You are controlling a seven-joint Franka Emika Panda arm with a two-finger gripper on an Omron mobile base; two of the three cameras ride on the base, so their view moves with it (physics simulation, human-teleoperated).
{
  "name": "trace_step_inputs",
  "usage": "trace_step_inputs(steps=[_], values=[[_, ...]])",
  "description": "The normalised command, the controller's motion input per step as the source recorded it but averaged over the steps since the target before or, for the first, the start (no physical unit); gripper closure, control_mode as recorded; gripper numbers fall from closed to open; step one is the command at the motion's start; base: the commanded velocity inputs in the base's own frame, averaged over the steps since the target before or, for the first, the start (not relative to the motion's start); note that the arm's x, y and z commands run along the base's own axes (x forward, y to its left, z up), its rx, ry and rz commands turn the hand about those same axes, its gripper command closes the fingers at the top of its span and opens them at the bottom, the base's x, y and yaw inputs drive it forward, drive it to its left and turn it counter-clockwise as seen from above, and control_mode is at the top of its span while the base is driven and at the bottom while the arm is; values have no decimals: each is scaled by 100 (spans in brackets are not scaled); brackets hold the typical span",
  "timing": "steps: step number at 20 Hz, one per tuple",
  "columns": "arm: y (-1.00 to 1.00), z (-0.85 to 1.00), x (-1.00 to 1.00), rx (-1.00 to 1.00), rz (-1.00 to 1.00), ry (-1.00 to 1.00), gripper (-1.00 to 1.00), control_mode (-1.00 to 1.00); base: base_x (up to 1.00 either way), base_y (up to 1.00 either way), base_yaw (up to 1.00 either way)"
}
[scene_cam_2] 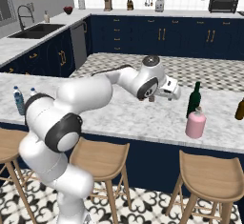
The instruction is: Move the plastic bottles in the middle to the plastics group, and the glass bottles in the middle to the glass group.
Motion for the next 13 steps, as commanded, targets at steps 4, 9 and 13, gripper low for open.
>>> trace_step_inputs(steps=[4,9,13], values=[[64,15,-44,22,-16,18,-100,-100,0,0,0],[73,-41,-77,3,-12,-9,-100,-100,0,0,0],[80,-57,-90,0,-4,-16,-100,-100,0,0,0]])
